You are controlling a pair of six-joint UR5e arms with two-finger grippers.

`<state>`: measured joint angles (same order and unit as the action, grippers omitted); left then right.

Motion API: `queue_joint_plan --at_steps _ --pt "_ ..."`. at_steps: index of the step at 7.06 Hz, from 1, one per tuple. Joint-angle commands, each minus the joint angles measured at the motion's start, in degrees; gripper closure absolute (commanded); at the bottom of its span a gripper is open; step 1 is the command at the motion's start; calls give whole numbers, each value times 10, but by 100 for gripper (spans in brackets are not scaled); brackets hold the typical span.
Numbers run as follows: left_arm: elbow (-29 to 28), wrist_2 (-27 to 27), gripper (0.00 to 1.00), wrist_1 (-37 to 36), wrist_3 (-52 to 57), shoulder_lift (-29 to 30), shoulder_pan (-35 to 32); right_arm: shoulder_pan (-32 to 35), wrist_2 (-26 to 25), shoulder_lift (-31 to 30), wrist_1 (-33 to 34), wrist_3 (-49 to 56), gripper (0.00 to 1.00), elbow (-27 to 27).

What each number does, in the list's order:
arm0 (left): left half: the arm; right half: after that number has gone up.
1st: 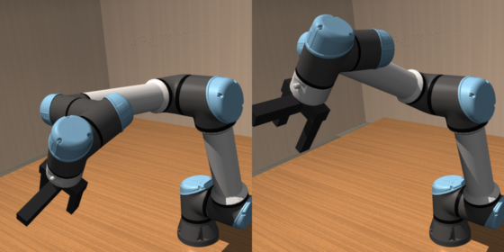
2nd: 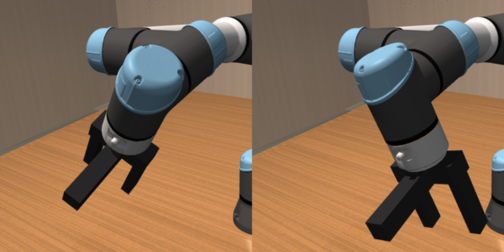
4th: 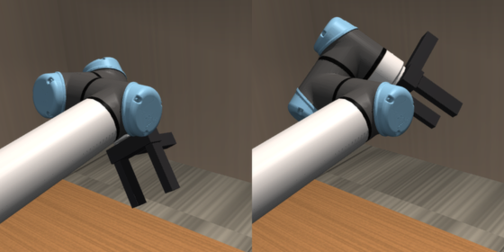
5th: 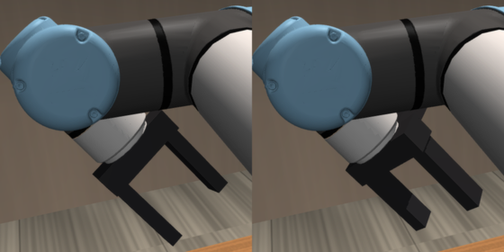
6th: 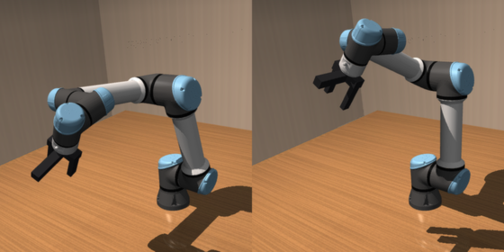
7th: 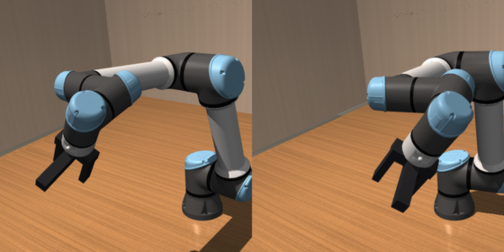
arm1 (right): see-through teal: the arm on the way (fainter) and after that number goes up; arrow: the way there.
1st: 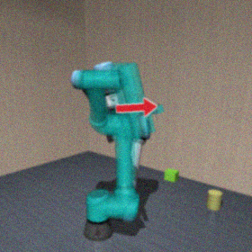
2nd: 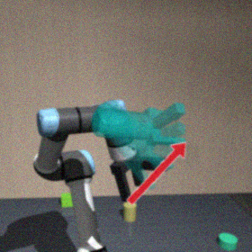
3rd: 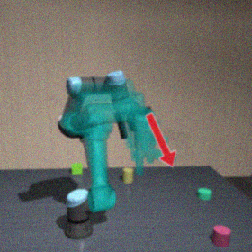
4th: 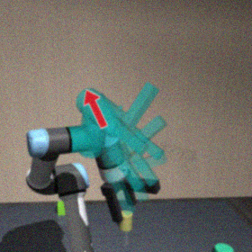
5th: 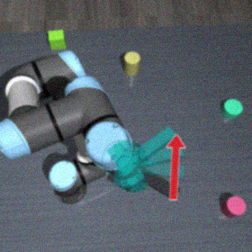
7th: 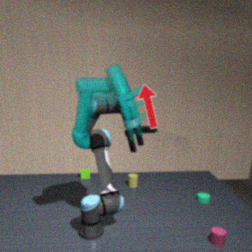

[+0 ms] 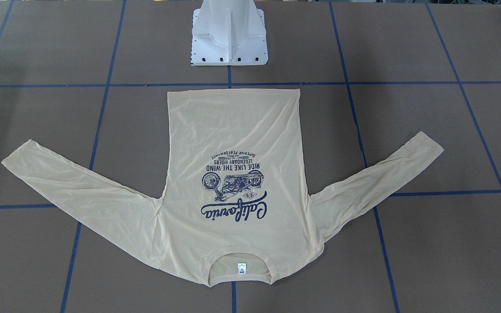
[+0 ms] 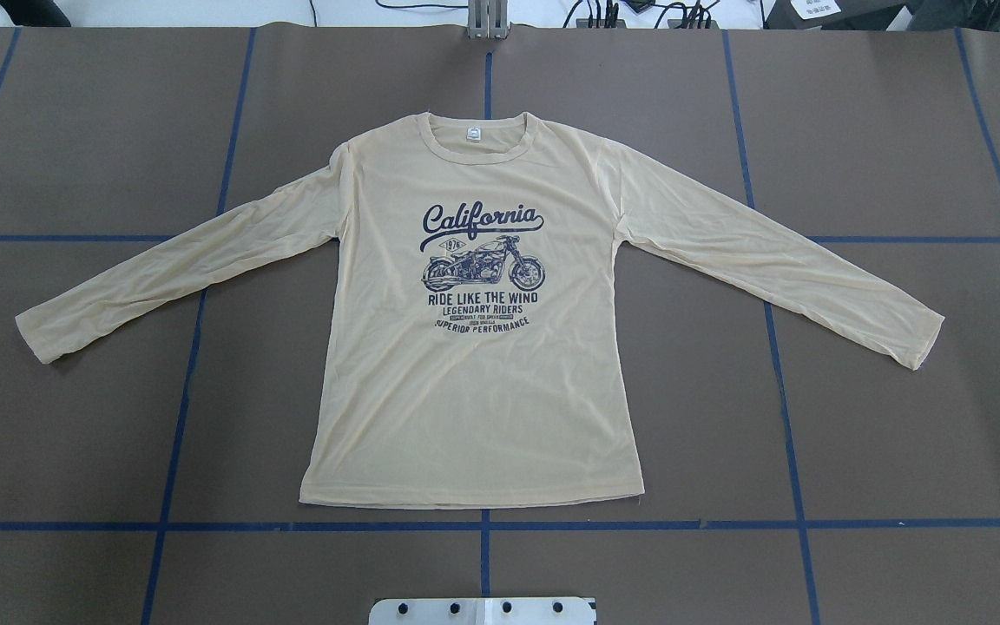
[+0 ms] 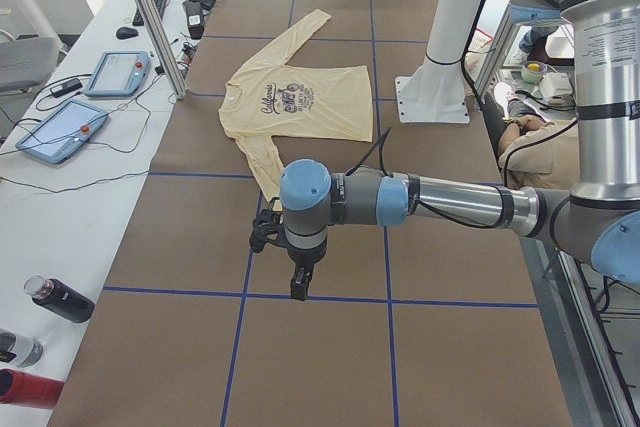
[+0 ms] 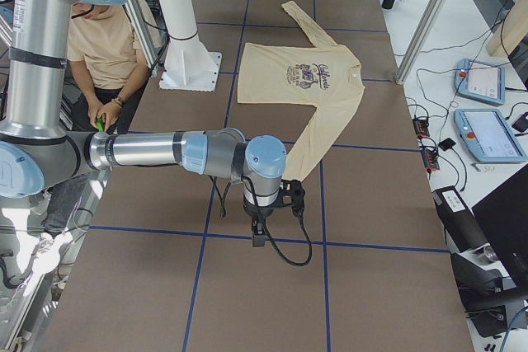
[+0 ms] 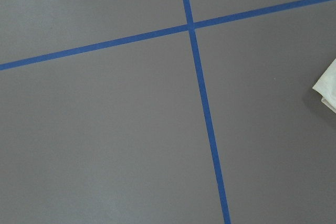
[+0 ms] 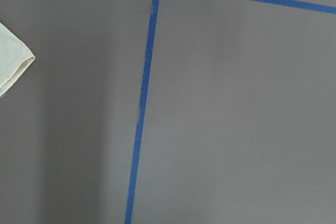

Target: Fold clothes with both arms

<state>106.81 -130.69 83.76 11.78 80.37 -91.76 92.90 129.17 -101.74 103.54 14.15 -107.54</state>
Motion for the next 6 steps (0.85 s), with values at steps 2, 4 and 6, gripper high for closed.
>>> queue_joint_plan --at_steps 2,4,6 --pt "2 0 0 33 0 3 0 0 0 0 0 -1 0 -3" --pt "18 1 0 101 -1 3 0 -1 0 9 0 -9 0 -28" --pt "14 5 0 208 -7 6 0 -1 6 66 -3 -8 0 -30"
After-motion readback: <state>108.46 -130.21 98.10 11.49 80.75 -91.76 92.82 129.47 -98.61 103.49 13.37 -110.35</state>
